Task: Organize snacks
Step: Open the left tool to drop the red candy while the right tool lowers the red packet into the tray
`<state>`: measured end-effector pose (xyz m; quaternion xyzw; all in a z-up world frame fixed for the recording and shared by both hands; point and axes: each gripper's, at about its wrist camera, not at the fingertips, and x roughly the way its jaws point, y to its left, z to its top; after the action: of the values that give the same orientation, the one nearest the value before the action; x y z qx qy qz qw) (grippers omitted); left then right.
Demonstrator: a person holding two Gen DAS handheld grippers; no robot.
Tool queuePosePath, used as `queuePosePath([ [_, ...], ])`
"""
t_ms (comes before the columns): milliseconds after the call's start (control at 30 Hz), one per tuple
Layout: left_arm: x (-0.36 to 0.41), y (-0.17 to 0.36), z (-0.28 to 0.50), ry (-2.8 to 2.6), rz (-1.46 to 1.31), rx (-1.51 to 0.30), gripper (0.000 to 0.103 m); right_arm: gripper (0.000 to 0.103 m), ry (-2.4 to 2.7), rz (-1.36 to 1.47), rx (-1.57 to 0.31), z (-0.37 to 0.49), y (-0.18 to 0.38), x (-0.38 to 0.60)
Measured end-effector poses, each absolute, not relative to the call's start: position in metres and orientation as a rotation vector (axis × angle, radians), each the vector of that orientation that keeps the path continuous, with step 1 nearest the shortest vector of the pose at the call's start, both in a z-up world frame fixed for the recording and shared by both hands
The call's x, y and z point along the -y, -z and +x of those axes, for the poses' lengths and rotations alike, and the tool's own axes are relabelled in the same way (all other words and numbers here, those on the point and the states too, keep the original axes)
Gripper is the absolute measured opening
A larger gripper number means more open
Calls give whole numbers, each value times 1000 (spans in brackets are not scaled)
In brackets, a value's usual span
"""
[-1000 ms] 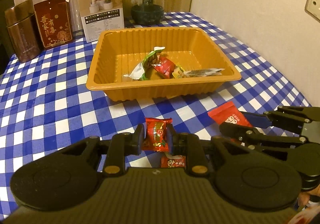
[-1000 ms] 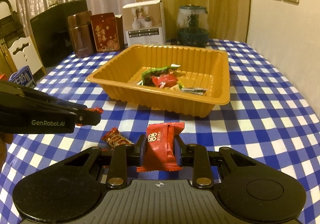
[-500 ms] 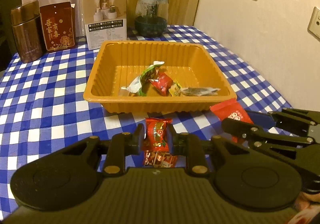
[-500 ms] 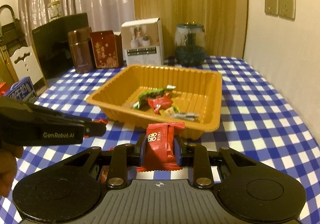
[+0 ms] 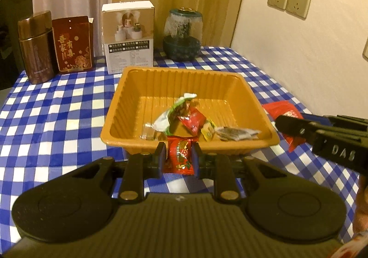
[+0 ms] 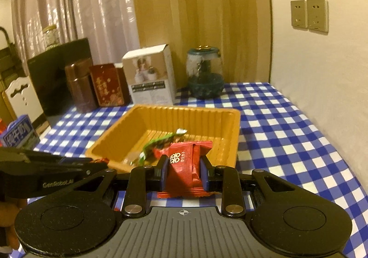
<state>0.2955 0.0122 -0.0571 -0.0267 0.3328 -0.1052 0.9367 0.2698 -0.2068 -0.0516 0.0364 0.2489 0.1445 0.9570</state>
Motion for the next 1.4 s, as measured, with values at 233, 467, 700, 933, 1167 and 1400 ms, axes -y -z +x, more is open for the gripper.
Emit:
queuePosePath([
  [233, -14, 56, 313, 207, -53, -669, 21, 29, -297, 89, -512, 291, 50, 212],
  [467, -17, 59, 331, 187, -57, -670, 21, 29, -311, 88, -519, 306, 51, 206],
  [700, -21, 59, 349, 173, -68, -664, 21, 29, -306, 95, -530, 327, 54, 206],
  [933, -20, 60, 367, 160, -63, -655, 21, 29, -300, 127, -551, 347, 60, 211],
  [1167, -13, 64, 381, 180, -68, -657, 21, 29, -282, 168, -563, 363, 64, 217],
  [1400, -17, 71, 385, 170, -112, -662, 35, 29, -278, 191, -572, 367, 67, 221],
])
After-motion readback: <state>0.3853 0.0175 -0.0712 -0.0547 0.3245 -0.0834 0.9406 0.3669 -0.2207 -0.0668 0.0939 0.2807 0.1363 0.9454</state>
